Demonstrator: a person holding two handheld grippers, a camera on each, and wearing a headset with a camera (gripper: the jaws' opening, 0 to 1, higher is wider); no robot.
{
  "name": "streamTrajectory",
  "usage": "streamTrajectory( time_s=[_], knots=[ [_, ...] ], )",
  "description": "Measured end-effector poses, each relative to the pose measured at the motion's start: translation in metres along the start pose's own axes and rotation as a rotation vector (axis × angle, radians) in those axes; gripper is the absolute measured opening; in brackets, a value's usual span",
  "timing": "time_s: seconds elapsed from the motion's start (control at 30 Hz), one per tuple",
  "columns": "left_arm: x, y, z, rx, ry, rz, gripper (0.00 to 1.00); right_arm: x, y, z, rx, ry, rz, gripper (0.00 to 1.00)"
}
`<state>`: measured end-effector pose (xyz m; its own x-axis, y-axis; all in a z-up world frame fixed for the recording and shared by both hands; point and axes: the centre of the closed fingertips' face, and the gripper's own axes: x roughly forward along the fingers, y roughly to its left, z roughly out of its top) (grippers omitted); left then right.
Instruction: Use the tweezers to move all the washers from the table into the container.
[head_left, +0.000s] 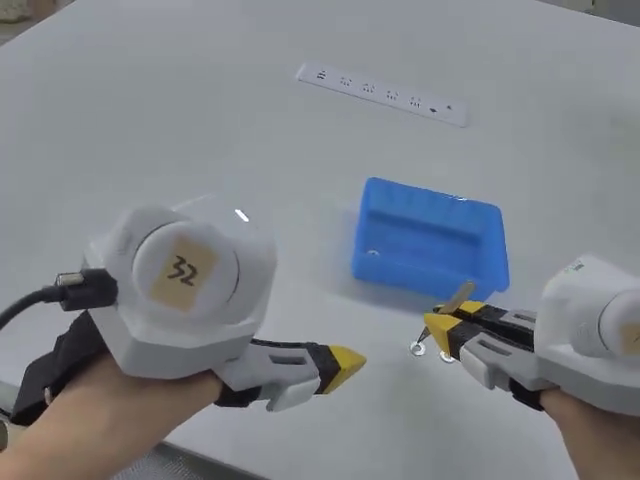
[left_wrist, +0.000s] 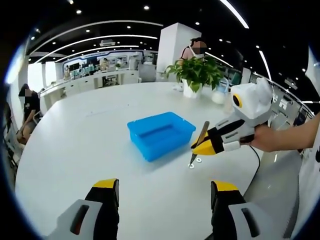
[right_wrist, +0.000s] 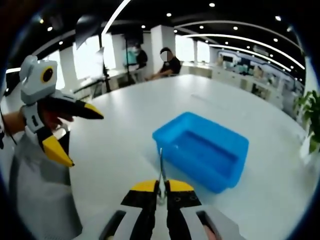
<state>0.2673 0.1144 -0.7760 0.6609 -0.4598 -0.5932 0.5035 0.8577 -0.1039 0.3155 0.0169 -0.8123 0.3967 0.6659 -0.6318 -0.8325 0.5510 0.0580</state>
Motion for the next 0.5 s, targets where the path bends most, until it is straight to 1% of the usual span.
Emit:
streamTrajectory(
  time_s=[0.1, 0.17, 0.4, 0.5],
  knots=[
    [-0.0002, -0.0021, -0.0025, 0.002, 0.01, -0.001, 0.75, 0.0014, -0.0009, -0.0037, -0.014, 0.01, -0.007, 0.03],
    [-0.0004, -0.0039, -0.0034, 0.001, 0.013, -0.005, 0.75, 0.0008, -0.002, -0.0021, -0.008, -0.001, -0.005, 0.03],
    [-0.001, -0.0066, -0.0042, 0.008, 0.019, -0.004, 0.73, -0.0013, -0.0045, -0.0037, -0.039, 0.016, -0.017, 0.04],
    [-0.0015, -0.0075, -0.0045, 0.011, 0.02, -0.004, 0.73, -0.0016, -0.0051, -0.0036, -0.03, 0.008, -0.02, 0.04]
  ],
)
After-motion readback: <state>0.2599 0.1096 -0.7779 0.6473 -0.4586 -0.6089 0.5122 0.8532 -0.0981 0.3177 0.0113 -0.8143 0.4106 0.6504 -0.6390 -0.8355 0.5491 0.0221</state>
